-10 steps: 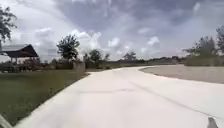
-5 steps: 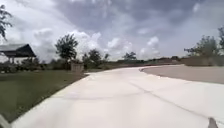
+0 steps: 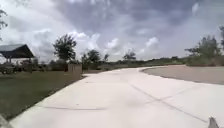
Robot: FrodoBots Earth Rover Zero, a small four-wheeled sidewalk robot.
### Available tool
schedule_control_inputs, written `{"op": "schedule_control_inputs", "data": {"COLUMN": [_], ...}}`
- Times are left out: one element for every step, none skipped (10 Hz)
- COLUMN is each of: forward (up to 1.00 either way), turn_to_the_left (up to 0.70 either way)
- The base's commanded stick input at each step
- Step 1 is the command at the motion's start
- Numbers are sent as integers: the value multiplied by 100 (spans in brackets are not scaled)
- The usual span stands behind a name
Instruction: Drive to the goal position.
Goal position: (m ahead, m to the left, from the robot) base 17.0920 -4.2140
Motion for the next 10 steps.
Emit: {"op": "schedule_control_inputs", "data": {"forward": [70,70,70,70,70,70,70,70,70,70], "turn_to_the_left": [0,0,0,0,0,0,0,0,0,0]}}
